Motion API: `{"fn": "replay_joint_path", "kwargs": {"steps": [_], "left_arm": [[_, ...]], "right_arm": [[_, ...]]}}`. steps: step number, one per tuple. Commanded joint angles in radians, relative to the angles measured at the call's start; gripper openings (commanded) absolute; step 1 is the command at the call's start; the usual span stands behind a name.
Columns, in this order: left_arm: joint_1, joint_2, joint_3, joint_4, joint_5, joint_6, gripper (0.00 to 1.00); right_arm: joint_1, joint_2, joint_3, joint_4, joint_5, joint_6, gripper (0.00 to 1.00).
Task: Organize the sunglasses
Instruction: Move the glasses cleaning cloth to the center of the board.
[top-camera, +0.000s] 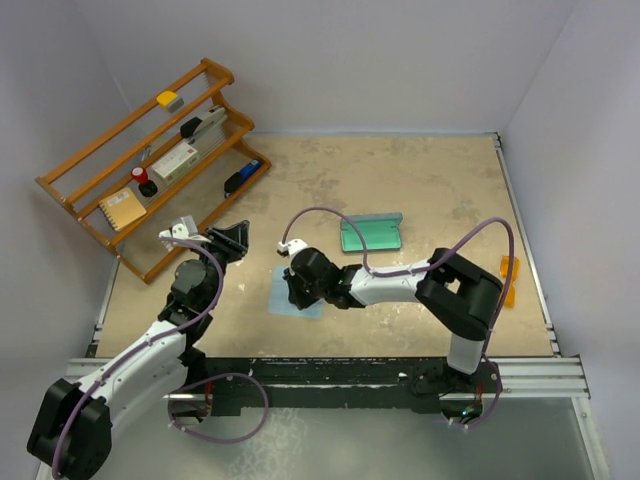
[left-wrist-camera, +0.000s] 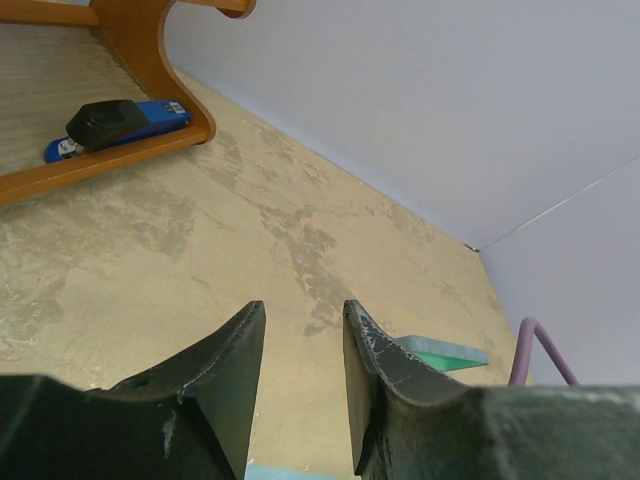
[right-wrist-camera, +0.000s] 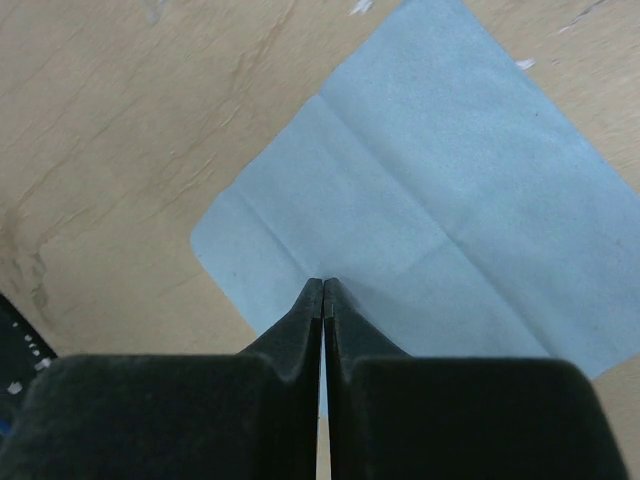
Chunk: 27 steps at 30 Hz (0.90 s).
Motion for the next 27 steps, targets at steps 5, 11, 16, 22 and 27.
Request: {"fn": "replay_joint_path", "kwargs": {"steps": [5, 11, 16, 22, 27], "left_arm": [[0.007, -0.025, 0.014, 0.021, 0.015, -0.001, 0.35], [0.007, -0.016, 0.013, 0.033, 0.029, -0.009, 0.35], [0.008, 0.002, 0.019, 0.021, 0.039, -0.007, 0.35], [0.007, 0.031, 0.073, -0.102, 0.047, 0.017, 0.35], [0.006, 0.096, 0.105, -0.196, 0.071, 0.021, 0.35]], "right_arm": [[0.061, -0.011, -0.121, -0.119, 0.011, 0.071, 0.0], [0.063, -0.047, -0.153, -0.125, 0.036, 0.07, 0.0], [0.064, -0.091, -0.139, -0.127, 0.072, 0.034, 0.0], [0.065, -0.191, -0.106, -0.146, 0.107, 0.0, 0.1], [0.065, -0.263, -0.093, -0.183, 0.095, -0.013, 0.22]]}}
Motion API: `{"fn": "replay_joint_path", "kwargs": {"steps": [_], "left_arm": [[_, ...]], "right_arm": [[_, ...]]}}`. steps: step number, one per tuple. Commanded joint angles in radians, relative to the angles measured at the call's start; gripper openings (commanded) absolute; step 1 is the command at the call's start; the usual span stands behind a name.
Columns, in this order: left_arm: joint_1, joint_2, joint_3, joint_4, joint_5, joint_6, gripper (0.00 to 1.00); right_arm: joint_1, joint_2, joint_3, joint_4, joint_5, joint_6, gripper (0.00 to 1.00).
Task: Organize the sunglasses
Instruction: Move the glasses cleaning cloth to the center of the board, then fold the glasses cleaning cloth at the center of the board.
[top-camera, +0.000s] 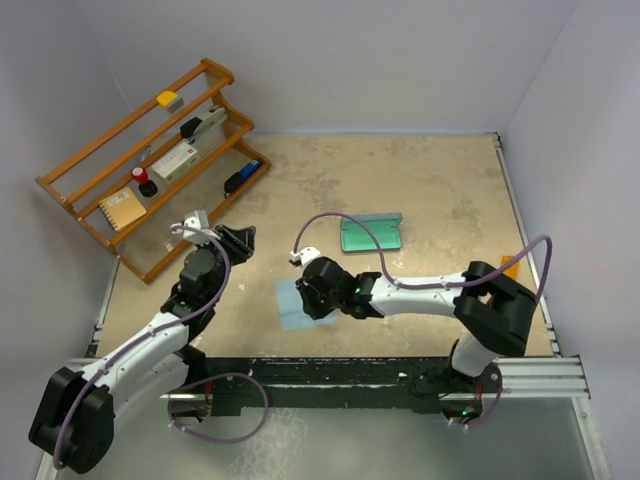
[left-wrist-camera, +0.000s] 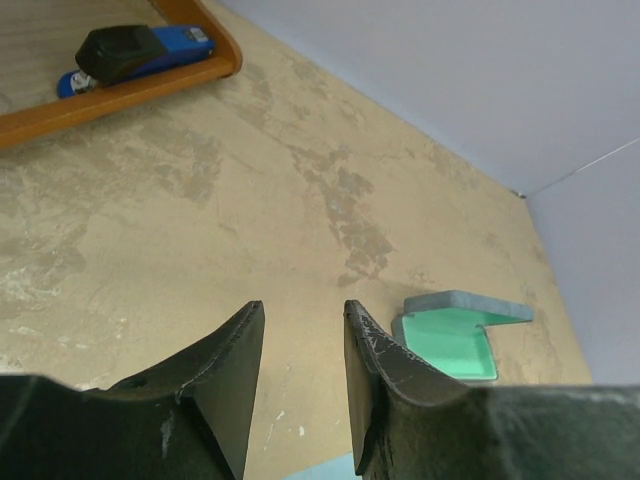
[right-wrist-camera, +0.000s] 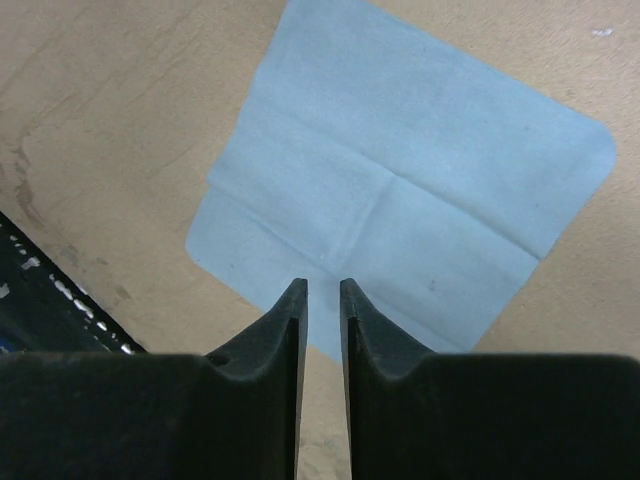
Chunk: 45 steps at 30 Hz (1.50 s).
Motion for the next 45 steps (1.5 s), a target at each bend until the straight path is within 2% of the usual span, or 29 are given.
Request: {"fn": "replay_joint_path", "kwargs": {"steps": [1, 2, 3, 7, 14, 19, 22, 24, 27, 29, 35, 39, 45], "left_arm": [[0.005, 0.048, 0.063, -0.085, 0.037, 0.018, 0.37], [0.004, 0.057, 0.072, -0.108, 0.036, 0.022, 0.45], [0.005, 0.063, 0.082, -0.14, 0.03, 0.023, 0.46], [0.001, 0.082, 0.097, -0.224, 0.026, 0.016, 0.39], [-0.045, 0.089, 0.093, -0.338, -0.004, -0.004, 0.4], [-0.125, 0.114, 0.116, -0.405, -0.067, -0.01, 0.41], [-0.159, 0.124, 0.135, -0.437, -0.124, -0.004, 0.41], [-0.16, 0.124, 0.145, -0.441, -0.131, 0.002, 0.41], [-0.16, 0.125, 0.156, -0.433, -0.14, 0.008, 0.41], [-0.16, 0.127, 0.16, -0.428, -0.152, 0.009, 0.41], [-0.16, 0.122, 0.161, -0.431, -0.18, 0.023, 0.41], [-0.16, 0.101, 0.151, -0.429, -0.2, 0.031, 0.41], [-0.16, 0.071, 0.135, -0.415, -0.219, 0.037, 0.42]], "right_arm": [[0.003, -0.089, 0.015, -0.046, 0.031, -0.033, 0.23], [0.003, -0.101, 0.013, -0.048, 0.036, -0.035, 0.25], [0.003, -0.114, 0.011, -0.049, 0.047, -0.038, 0.27], [0.002, -0.168, 0.0, -0.053, 0.127, -0.063, 0.29], [-0.006, -0.226, 0.024, -0.102, 0.231, -0.15, 0.36], [-0.028, -0.254, 0.012, -0.079, 0.23, -0.156, 0.34], [-0.049, -0.252, 0.018, -0.071, 0.187, -0.161, 0.45], [-0.054, -0.243, 0.029, -0.071, 0.176, -0.164, 0.51], [-0.056, -0.226, 0.039, -0.078, 0.18, -0.172, 0.51], [-0.058, -0.216, 0.078, -0.075, 0.177, -0.185, 0.56], [-0.058, -0.161, 0.145, -0.077, 0.17, -0.201, 0.58], [-0.058, -0.114, 0.198, -0.089, 0.158, -0.197, 0.54], [-0.058, -0.083, 0.227, -0.048, 0.146, -0.203, 0.69]]}}
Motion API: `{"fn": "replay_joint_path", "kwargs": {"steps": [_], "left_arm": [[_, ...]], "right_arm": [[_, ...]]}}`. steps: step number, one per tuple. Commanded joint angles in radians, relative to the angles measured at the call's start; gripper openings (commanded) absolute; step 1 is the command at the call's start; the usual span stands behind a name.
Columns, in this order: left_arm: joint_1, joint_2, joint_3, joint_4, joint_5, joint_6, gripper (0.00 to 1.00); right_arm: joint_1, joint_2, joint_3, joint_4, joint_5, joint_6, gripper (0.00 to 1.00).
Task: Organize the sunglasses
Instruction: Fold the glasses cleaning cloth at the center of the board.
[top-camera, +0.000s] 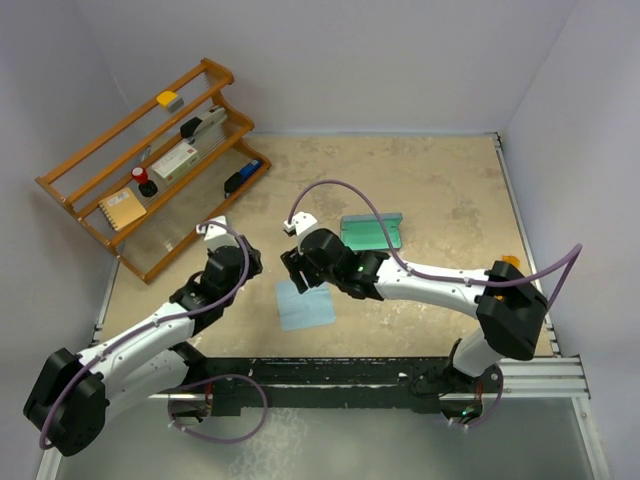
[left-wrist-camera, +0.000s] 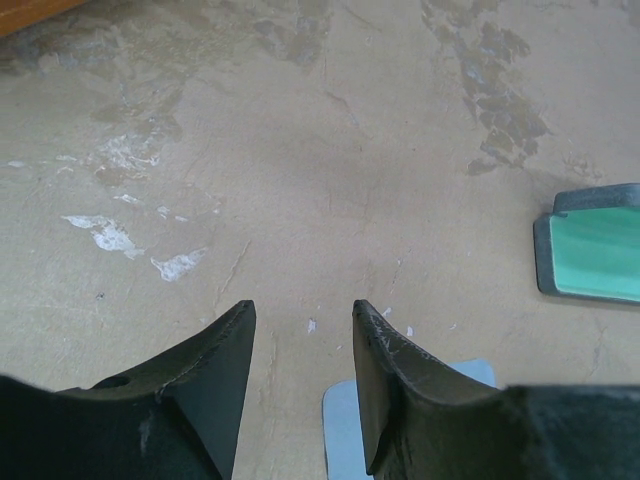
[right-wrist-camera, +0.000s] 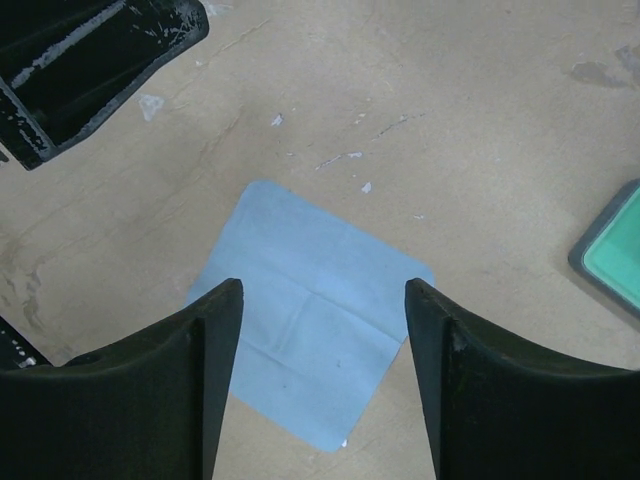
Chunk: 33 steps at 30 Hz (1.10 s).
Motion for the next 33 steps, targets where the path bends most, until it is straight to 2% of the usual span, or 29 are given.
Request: {"fn": "replay_joint_path", "kwargs": {"steps": [1, 4, 10, 18, 22, 33], "left_arm": [[-0.003, -0.029, 0.011, 0.037, -0.043, 0.028, 0.42], [-0.003, -0.034, 0.008, 0.04, -0.044, 0.036, 0.42], [-0.004, -0.018, 0.007, 0.029, -0.006, 0.042, 0.42], [-0.027, 0.064, 0.025, 0.02, 0.04, 0.053, 0.41], [-0.049, 0.128, 0.047, 0.01, 0.065, 0.058, 0.37], [-0.071, 0.185, 0.058, 0.021, 0.14, 0.057, 0.35]], "right_arm": [[-0.003, 0.003, 0.054, 0.041, -0.013, -0.012, 0.71], [-0.003, 0.029, 0.095, -0.009, 0.009, -0.013, 0.69], [-0.006, 0.029, 0.069, -0.001, 0.033, -0.016, 0.67], [-0.071, 0.014, 0.007, 0.0, 0.003, -0.015, 0.66], [-0.098, -0.007, -0.049, 0.033, 0.0, -0.034, 0.63], [-0.14, 0.018, -0.088, 0.075, -0.084, -0.043, 0.61]]}}
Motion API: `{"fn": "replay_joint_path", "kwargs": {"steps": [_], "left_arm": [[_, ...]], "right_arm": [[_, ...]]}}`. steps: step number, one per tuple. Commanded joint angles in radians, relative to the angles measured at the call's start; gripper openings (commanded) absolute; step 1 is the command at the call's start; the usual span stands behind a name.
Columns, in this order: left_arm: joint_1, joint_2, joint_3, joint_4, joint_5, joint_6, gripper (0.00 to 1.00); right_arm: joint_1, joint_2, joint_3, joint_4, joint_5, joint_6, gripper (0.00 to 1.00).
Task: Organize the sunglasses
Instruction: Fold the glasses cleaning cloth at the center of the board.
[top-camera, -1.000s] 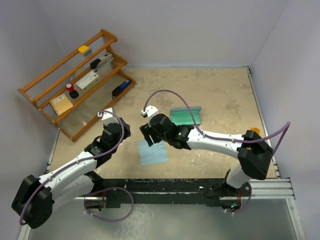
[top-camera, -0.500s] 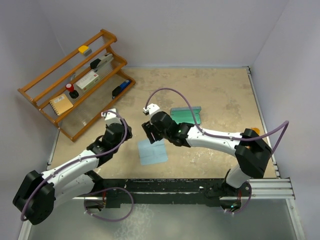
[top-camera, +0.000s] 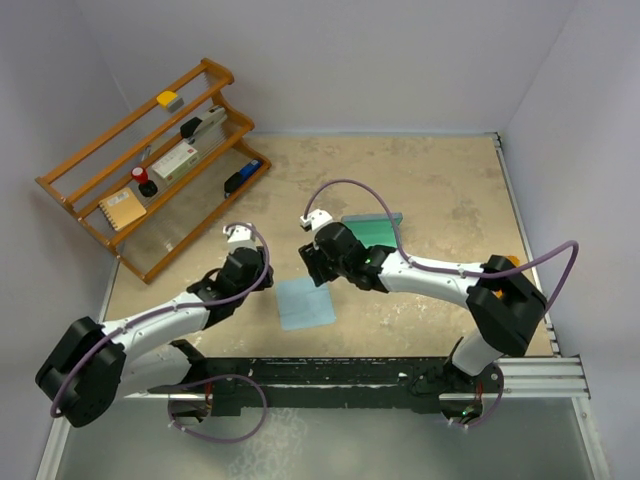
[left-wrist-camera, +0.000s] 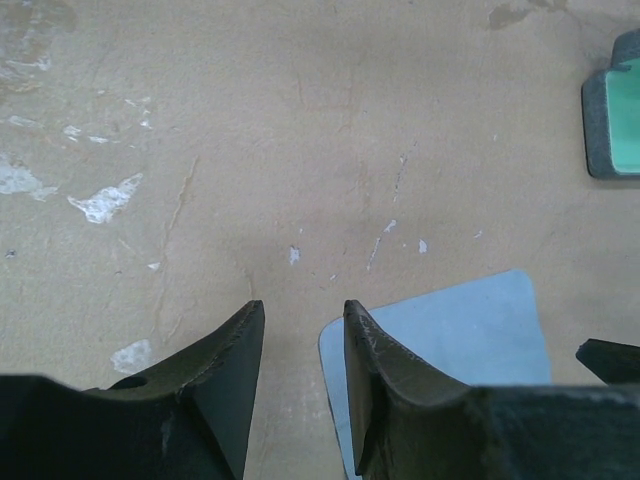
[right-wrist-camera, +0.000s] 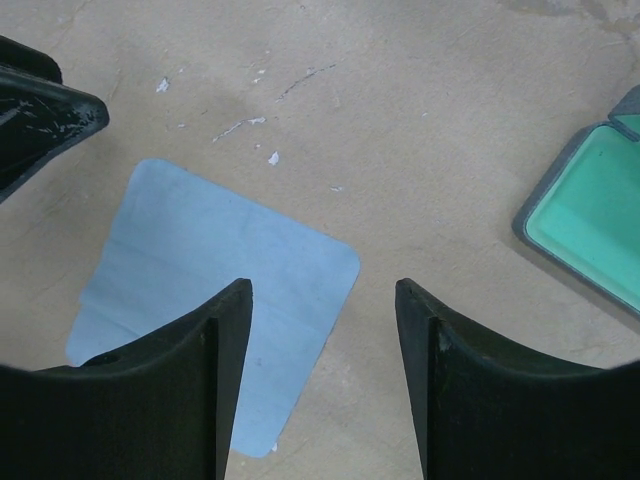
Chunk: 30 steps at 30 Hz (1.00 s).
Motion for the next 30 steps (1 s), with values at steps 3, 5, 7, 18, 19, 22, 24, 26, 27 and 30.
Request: {"fn": "replay_joint_path", "kwargs": {"steps": [3, 5, 7, 18, 19, 22, 24, 26, 27, 30], "left_arm": [[-0.028, 0.048, 0.048, 0.046, 0.047, 0.022, 0.33], [-0.038, 0.057, 0.047, 0.052, 0.045, 0.024, 0.33], [-0.045, 0.067, 0.048, 0.055, 0.045, 0.03, 0.33], [-0.061, 0.136, 0.051, 0.075, 0.066, 0.041, 0.35], [-0.061, 0.144, 0.05, 0.079, 0.066, 0.04, 0.35], [-0.066, 0.166, 0.051, 0.088, 0.068, 0.036, 0.34], [-0.068, 0.174, 0.052, 0.091, 0.068, 0.037, 0.33], [-0.07, 0.179, 0.051, 0.092, 0.07, 0.038, 0.3], [-0.071, 0.18, 0.051, 0.092, 0.072, 0.039, 0.28], [-0.073, 0.179, 0.048, 0.094, 0.075, 0.038, 0.25]], "right_arm": [[-0.033, -0.002, -0.027, 0.07, -0.101, -0.016, 0.55], [-0.035, 0.007, -0.027, 0.072, -0.112, -0.017, 0.55], [-0.037, 0.013, -0.031, 0.077, -0.115, -0.017, 0.56], [-0.054, 0.017, -0.054, 0.097, -0.133, -0.004, 0.56], [-0.054, 0.017, -0.054, 0.097, -0.134, -0.004, 0.56], [-0.058, 0.02, -0.056, 0.097, -0.133, 0.0, 0.56], [-0.058, 0.019, -0.057, 0.097, -0.136, 0.003, 0.56], [-0.06, 0.019, -0.059, 0.097, -0.131, 0.005, 0.56], [-0.061, 0.019, -0.059, 0.096, -0.128, 0.006, 0.56], [-0.063, 0.02, -0.059, 0.096, -0.131, 0.008, 0.56]]}}
